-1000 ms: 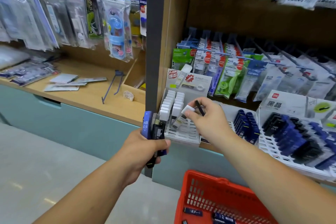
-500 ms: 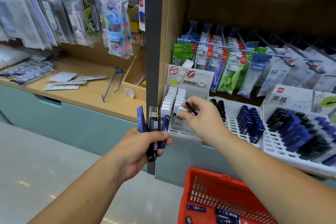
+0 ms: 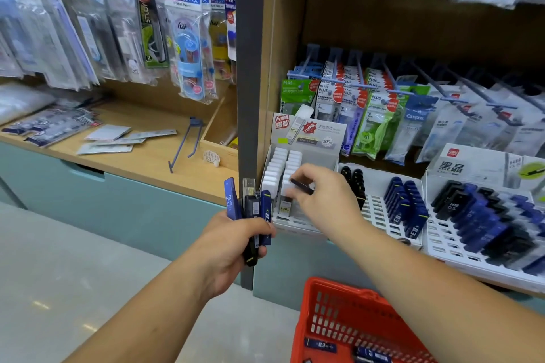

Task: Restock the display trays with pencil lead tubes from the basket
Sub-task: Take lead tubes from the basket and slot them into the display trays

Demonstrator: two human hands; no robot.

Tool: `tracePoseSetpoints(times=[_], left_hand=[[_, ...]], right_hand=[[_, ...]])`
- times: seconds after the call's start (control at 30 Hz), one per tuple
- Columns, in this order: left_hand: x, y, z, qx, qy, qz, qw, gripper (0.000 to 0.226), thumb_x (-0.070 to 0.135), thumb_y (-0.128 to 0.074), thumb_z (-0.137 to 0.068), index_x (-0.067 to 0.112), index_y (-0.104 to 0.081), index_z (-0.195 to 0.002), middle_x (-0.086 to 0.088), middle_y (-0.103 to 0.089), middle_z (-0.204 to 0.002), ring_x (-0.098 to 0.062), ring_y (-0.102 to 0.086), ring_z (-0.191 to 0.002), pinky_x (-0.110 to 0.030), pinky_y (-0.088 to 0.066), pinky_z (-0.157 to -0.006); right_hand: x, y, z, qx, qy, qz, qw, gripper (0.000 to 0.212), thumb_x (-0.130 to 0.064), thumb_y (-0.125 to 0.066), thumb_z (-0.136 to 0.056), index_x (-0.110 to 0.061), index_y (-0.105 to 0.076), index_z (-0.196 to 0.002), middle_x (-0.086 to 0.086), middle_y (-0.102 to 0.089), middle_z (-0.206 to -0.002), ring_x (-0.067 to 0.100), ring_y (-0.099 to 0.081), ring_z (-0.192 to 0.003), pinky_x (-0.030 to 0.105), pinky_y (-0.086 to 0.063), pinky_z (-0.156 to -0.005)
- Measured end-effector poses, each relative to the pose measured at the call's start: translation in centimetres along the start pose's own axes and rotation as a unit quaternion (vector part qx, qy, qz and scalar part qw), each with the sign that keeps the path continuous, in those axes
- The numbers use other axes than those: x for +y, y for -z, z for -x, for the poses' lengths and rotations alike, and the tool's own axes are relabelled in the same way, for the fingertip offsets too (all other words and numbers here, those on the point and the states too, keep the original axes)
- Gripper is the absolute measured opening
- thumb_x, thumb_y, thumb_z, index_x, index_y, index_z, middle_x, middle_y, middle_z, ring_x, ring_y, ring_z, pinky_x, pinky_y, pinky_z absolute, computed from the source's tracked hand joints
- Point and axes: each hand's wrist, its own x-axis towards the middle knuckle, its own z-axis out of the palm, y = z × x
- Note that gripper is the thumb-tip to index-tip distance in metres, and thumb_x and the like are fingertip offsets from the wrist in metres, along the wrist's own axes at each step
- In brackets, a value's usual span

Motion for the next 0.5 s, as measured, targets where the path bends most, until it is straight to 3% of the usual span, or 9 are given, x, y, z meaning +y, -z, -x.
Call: tracePoseSetpoints(times=[0.13,0.2,0.3,0.4,0.5], left_hand=[[0.2,-0.4,0.2,-0.008,-0.006,0.007,1.000,0.024,-0.009,-0.068,-0.084,-0.004,-0.067,-0.107,-0.020,-0.072,-0.085,-0.024,-0.062,-0.073,-0.027,-0.046,-0.056],[0.2,-0.6,0.3,-0.023,-0.009,0.011,1.000,0.026,-0.008,-0.067,-0.085,-0.006,-0.067,-0.111,-0.020,-0.073,-0.088,-0.022,-0.065,-0.077,-0.027,-0.047,-0.057],[0.3,-1.1,0.6,-0.066,-0.014,0.004,0.998,0.024,-0.007,-0.065,-0.090,-0.004,-0.069,-0.113,-0.017,-0.074,-0.093,-0.020,-0.069,-0.078,-0.026,-0.048,-0.057],[0.3,-2.1,1.2,-0.112,-0.017,-0.006,0.994,0.022,-0.006,-0.064,-0.091,0.001,-0.071,-0.111,-0.016,-0.074,-0.094,-0.022,-0.069,-0.083,-0.027,-0.047,-0.057],[0.1,-3.3,1.6,-0.151,-0.016,-0.005,0.988,0.023,-0.005,-0.066,-0.091,0.005,-0.072,-0.111,-0.013,-0.073,-0.093,-0.022,-0.068,-0.084,-0.027,-0.046,-0.056]], right_hand=[[-0.1,0.9,-0.2,-0.023,-0.047,-0.116,0.992,0.011,-0.027,-0.084,-0.083,-0.021,-0.075,-0.085,-0.005,-0.072,-0.080,0.013,-0.064,-0.077,0.031,-0.053,-0.076],[-0.1,2.0,0.2,-0.027,-0.074,-0.192,0.978,0.015,-0.030,-0.082,-0.086,-0.018,-0.076,-0.080,0.000,-0.072,-0.074,0.009,-0.061,-0.065,0.024,-0.050,-0.065],[0.0,3.8,1.4,-0.084,-0.150,-0.285,0.943,0.032,-0.039,-0.072,-0.093,-0.013,-0.067,-0.074,0.005,-0.061,-0.067,0.007,-0.039,-0.042,0.018,-0.031,-0.041],[-0.1,4.9,3.2,-0.155,-0.197,-0.364,0.897,0.030,-0.037,-0.071,-0.094,-0.009,-0.064,-0.083,0.006,-0.058,-0.069,0.012,-0.024,-0.042,0.022,-0.015,-0.044],[-0.1,5.6,4.3,-0.201,-0.188,-0.359,0.892,0.024,-0.029,-0.072,-0.094,-0.009,-0.064,-0.082,0.004,-0.058,-0.060,0.012,-0.022,-0.041,0.024,-0.010,-0.047]])
